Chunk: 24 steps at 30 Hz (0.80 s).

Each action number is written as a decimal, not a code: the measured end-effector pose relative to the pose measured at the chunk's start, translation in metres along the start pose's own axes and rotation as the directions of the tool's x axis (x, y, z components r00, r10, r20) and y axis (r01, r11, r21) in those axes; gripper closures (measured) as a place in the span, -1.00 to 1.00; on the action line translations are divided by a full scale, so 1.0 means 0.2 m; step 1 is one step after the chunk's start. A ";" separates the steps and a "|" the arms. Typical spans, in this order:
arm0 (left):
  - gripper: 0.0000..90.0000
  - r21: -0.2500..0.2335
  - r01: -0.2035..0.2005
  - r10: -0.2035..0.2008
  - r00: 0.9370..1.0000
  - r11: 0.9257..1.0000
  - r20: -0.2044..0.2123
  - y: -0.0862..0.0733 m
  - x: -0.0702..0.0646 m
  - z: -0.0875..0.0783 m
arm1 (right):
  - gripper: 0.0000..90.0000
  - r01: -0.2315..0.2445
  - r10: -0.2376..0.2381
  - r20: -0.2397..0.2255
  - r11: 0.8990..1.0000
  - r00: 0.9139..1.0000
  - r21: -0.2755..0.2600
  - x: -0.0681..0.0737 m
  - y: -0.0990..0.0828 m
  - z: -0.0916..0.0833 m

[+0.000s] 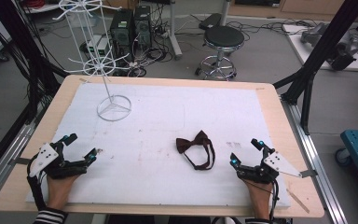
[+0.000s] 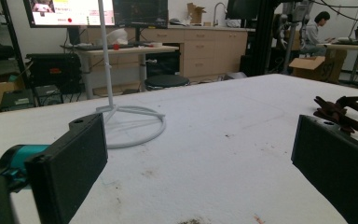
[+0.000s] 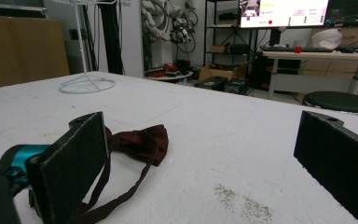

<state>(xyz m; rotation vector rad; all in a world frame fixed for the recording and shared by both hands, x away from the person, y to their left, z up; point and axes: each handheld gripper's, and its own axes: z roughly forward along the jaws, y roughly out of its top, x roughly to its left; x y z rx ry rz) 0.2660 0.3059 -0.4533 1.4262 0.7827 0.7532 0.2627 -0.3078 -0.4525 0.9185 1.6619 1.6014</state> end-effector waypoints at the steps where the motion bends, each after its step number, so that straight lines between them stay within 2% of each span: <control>1: -0.91 0.002 0.001 -0.001 1.000 1.000 0.000 0.00 0.00 0.00 | -0.95 0.000 0.000 0.000 1.000 1.000 0.000 0.00 0.00 0.00; 3: -0.91 0.002 -0.003 0.004 1.000 1.000 -0.002 0.00 0.00 0.00 | -0.95 -0.008 0.008 -0.001 1.000 1.000 -0.002 0.00 0.00 0.00; 15: -0.91 0.002 -0.007 0.007 1.000 1.000 -0.003 0.00 0.00 0.00 | -0.95 0.013 -0.013 0.002 1.000 1.000 -0.002 0.01 0.00 0.00; 21: -0.91 0.001 -0.012 0.012 1.000 1.000 -0.003 0.00 0.00 0.00 | -0.95 -0.003 0.003 0.006 1.000 1.000 0.001 0.00 0.00 0.00; 24: -0.91 0.002 -0.013 0.013 1.000 1.000 -0.001 0.00 0.00 0.00 | -0.95 0.008 -0.008 0.003 1.000 1.000 -0.004 0.00 0.00 0.00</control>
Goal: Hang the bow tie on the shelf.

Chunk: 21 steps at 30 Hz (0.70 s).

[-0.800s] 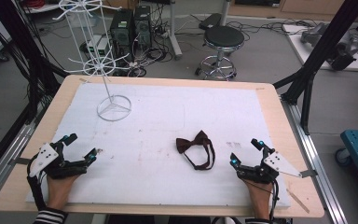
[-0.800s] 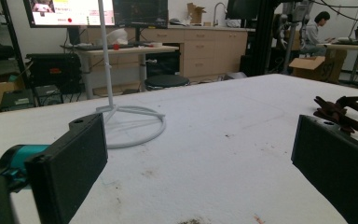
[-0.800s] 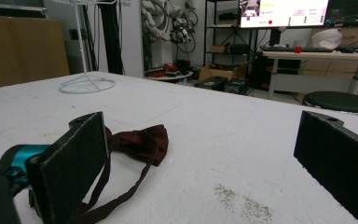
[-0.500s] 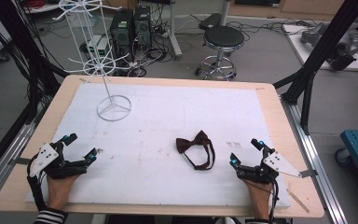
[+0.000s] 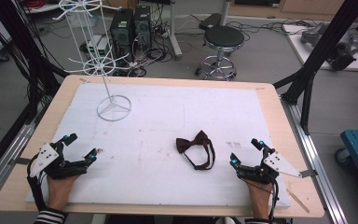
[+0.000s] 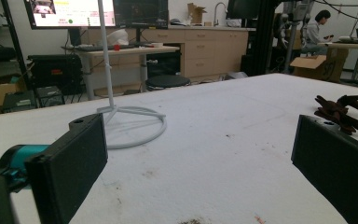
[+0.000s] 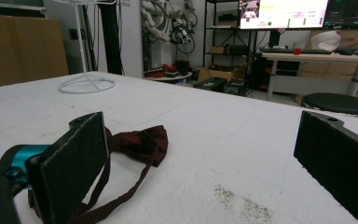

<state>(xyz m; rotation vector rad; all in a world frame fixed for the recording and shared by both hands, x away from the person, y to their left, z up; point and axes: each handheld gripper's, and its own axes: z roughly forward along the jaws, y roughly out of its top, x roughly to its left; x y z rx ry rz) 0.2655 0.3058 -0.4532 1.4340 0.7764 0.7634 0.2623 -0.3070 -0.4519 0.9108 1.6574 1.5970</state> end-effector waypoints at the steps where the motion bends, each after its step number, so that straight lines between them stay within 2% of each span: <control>1: -0.91 0.000 0.003 -0.003 1.000 1.000 -0.001 0.00 0.00 0.00 | -0.95 0.002 -0.002 -0.001 1.000 1.000 -0.002 0.00 0.00 0.00; 5: -0.91 -0.001 0.004 -0.004 1.000 1.000 -0.001 0.00 0.00 0.00 | -0.95 -0.033 0.033 -0.008 0.999 0.999 0.029 -0.01 0.02 0.00; 7: -0.91 -0.002 0.008 -0.008 1.000 1.000 0.000 0.00 0.00 0.00 | -0.95 -0.035 0.035 -0.009 0.999 0.999 0.030 -0.02 0.02 0.00; 11: -0.91 -0.002 0.009 -0.009 1.000 1.000 0.000 0.00 0.00 0.00 | -0.95 -0.050 0.053 -0.049 0.996 0.997 0.070 -0.03 0.07 0.02; 15: -0.91 0.000 0.005 -0.005 1.000 1.000 0.001 0.00 0.00 0.00 | -0.95 -0.037 0.044 -0.072 0.995 0.996 0.093 -0.03 0.11 0.04; 18: -0.91 0.000 0.003 -0.003 1.000 1.000 0.000 0.00 0.00 0.00 | -0.95 -0.016 0.033 -0.111 0.989 0.993 0.147 -0.03 0.17 0.07; 21: -0.91 -0.005 0.012 -0.012 1.000 1.000 0.001 0.00 0.00 0.00 | -0.95 -0.003 0.025 -0.127 0.986 0.992 0.167 -0.04 0.20 0.08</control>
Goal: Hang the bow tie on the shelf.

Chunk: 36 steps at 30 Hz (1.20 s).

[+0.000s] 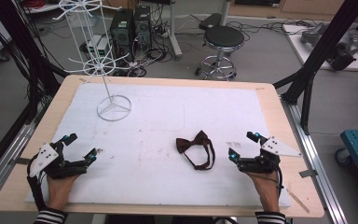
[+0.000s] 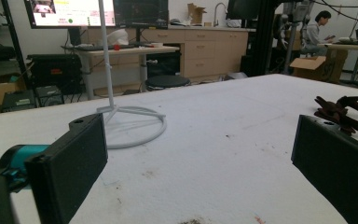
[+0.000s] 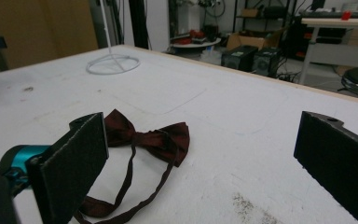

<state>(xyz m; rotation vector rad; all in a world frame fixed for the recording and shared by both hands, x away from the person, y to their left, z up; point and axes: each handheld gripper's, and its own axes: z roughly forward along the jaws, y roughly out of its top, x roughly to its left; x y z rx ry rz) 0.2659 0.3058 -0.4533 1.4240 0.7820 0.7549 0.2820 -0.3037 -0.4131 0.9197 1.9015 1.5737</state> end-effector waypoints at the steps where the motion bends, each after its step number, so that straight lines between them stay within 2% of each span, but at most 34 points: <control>1: -0.91 0.001 -0.001 0.001 1.000 1.000 0.000 0.00 0.00 0.00 | -0.95 0.011 -0.011 -0.019 1.000 1.000 0.027 0.00 0.03 0.01; 2: -0.91 0.002 0.001 -0.001 1.000 1.000 -0.002 0.00 0.00 0.00 | -0.95 0.011 -0.011 -0.019 1.000 1.000 0.027 0.00 0.03 0.01; 5: -0.91 0.001 0.000 0.000 1.000 1.000 -0.001 0.00 0.00 0.00 | -0.95 0.024 -0.020 -0.074 0.998 0.997 0.063 -0.02 0.09 0.04; 8: -0.91 0.001 0.000 0.000 1.000 1.000 -0.002 0.00 0.00 0.00 | -0.95 0.032 -0.025 -0.097 0.996 0.995 0.080 -0.02 0.12 0.06; 9: -0.91 0.002 0.000 0.000 1.000 1.000 -0.002 0.00 0.00 0.00 | -0.95 0.049 -0.036 -0.119 0.993 0.992 0.109 -0.02 0.14 0.09; 12: -0.91 0.002 0.000 0.000 1.000 1.000 0.000 0.00 0.00 0.00 | -0.95 0.058 -0.040 -0.141 0.990 0.989 0.131 -0.03 0.16 0.12; 15: -0.91 0.001 -0.001 0.001 1.000 1.000 0.000 0.00 0.00 0.00 | -0.95 0.099 -0.066 -0.177 0.977 0.982 0.186 -0.03 0.20 0.18; 16: -0.91 0.001 0.001 -0.001 1.000 1.000 -0.002 0.00 0.00 0.00 | -0.95 0.099 -0.066 -0.177 0.977 0.982 0.186 -0.03 0.20 0.18; 19: -0.91 0.001 0.001 -0.001 1.000 1.000 -0.001 0.00 0.00 0.00 | -0.95 0.129 -0.080 -0.210 0.965 0.974 0.229 -0.03 0.24 0.24; 20: -0.91 0.000 0.002 -0.002 1.000 1.000 -0.001 0.00 0.00 0.00 | -0.95 0.129 -0.080 -0.210 0.965 0.974 0.229 -0.03 0.24 0.24; 21: -0.91 0.003 0.002 -0.002 1.000 1.000 0.002 0.00 0.00 0.00 | -0.95 0.158 -0.099 -0.224 0.952 0.970 0.262 -0.03 0.26 0.27; 22: -0.91 0.003 0.002 -0.002 1.000 1.000 0.002 0.00 0.00 0.00 | -0.95 0.158 -0.099 -0.224 0.952 0.970 0.262 -0.03 0.26 0.27; 23: -0.91 0.001 0.002 -0.002 1.000 1.000 0.001 0.00 0.00 0.00 | -0.95 0.173 -0.102 -0.251 0.945 0.963 0.279 -0.03 0.28 0.29; 24: -0.91 0.001 0.002 -0.002 1.000 1.000 0.001 0.00 0.00 0.00 | -0.95 0.173 -0.102 -0.251 0.945 0.963 0.279 -0.03 0.28 0.29; 25: -0.91 0.001 0.002 -0.002 1.000 1.000 0.001 0.00 0.00 0.00 | -0.95 0.206 -0.121 -0.277 0.931 0.953 0.302 -0.03 0.30 0.31; 26: -0.91 0.001 0.002 -0.002 1.000 1.000 0.001 0.00 0.00 0.00 | -0.95 0.206 -0.121 -0.277 0.931 0.953 0.302 -0.03 0.30 0.31; 27: -0.91 0.003 0.002 -0.002 1.000 1.000 0.003 0.00 0.01 0.00 | -0.95 0.227 -0.126 -0.300 0.917 0.945 0.329 -0.02 0.33 0.33; 28: -0.91 0.003 0.002 -0.002 1.000 1.000 0.003 0.00 0.01 0.00 | -0.95 0.227 -0.126 -0.300 0.917 0.945 0.329 -0.02 0.33 0.33; 29: -0.91 0.003 0.001 -0.001 1.000 1.000 0.002 0.00 0.01 0.00 | -0.95 0.239 -0.124 -0.320 0.907 0.939 0.348 -0.02 0.34 0.35; 30: -0.91 0.002 0.002 -0.002 1.000 1.000 0.002 0.00 0.01 0.00 | -0.95 0.239 -0.124 -0.320 0.907 0.939 0.348 -0.02 0.34 0.35; 33: -0.91 0.003 0.002 -0.002 1.000 1.000 0.003 0.00 0.01 0.00 | -0.95 0.256 -0.133 -0.330 0.894 0.935 0.367 -0.03 0.37 0.39; 34: -0.91 0.003 0.002 -0.002 1.000 1.000 0.003 0.00 0.01 0.00 | -0.95 0.256 -0.133 -0.330 0.894 0.935 0.367 -0.03 0.37 0.39; 35: -0.91 0.003 0.002 -0.002 1.000 1.000 0.003 0.00 0.01 0.00 | -0.95 0.264 -0.133 -0.341 0.889 0.931 0.373 -0.03 0.39 0.40; 36: -0.91 0.003 0.002 -0.002 1.000 1.000 0.003 0.00 0.00 0.00 | -0.95 0.264 -0.133 -0.341 0.889 0.931 0.373 -0.03 0.39 0.40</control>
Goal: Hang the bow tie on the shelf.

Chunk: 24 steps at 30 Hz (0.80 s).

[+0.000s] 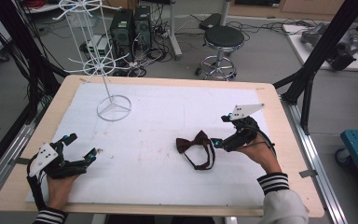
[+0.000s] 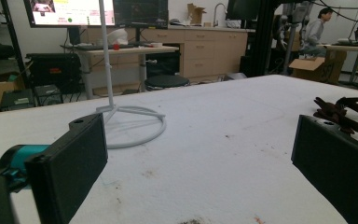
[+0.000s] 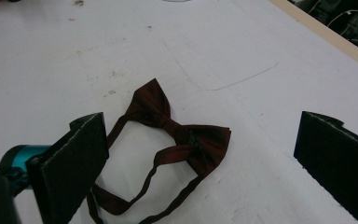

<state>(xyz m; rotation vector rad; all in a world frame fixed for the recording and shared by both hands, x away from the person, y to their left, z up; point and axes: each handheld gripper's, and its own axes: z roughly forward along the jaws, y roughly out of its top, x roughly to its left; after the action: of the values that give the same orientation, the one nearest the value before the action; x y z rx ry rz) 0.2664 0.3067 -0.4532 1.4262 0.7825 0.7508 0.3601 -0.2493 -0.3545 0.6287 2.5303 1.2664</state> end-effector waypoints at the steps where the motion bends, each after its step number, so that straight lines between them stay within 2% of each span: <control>1: -0.91 0.000 0.000 0.000 1.000 1.000 0.000 0.00 0.00 0.00 | -0.95 -0.004 0.004 -0.008 1.000 1.000 0.008 -0.01 0.02 0.01; 4: -0.91 0.000 0.000 0.000 1.000 1.000 0.000 0.00 0.00 0.00 | -0.95 0.000 0.000 -0.018 1.000 1.000 0.023 -0.02 0.04 0.02; 5: -0.91 0.002 0.000 0.000 1.000 1.000 0.000 0.00 0.00 0.00 | -0.95 0.010 -0.008 -0.032 0.999 0.999 0.050 -0.04 0.05 0.03; 9: -0.91 0.001 0.000 0.000 1.000 1.000 -0.001 0.00 0.00 0.00 | -0.95 0.018 -0.016 -0.044 0.998 0.999 0.066 -0.06 0.08 0.06; 12: -0.91 0.000 -0.003 0.003 1.000 1.000 -0.001 0.00 0.00 0.00 | -0.95 0.031 -0.027 -0.045 0.994 0.999 0.101 -0.07 0.09 0.08; 20: -0.91 -0.001 -0.003 0.003 1.000 1.000 -0.001 0.00 0.00 0.00 | -0.95 0.045 -0.037 -0.065 0.991 0.997 0.128 -0.09 0.10 0.14; 21: -0.91 -0.001 -0.003 0.003 1.000 1.000 -0.001 0.00 0.00 0.00 | -0.95 0.052 -0.042 -0.064 0.986 0.997 0.158 -0.10 0.10 0.17; 24: -0.91 0.000 -0.004 0.004 1.000 1.000 -0.001 0.00 0.00 0.00 | -0.95 0.061 -0.050 -0.069 0.984 0.996 0.165 -0.10 0.11 0.19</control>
<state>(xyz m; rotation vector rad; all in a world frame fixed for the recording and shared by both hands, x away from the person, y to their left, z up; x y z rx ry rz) 0.2663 0.3062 -0.4532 1.4279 0.7808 0.7541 0.3988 -0.2202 -0.3594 0.5554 2.7076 1.0808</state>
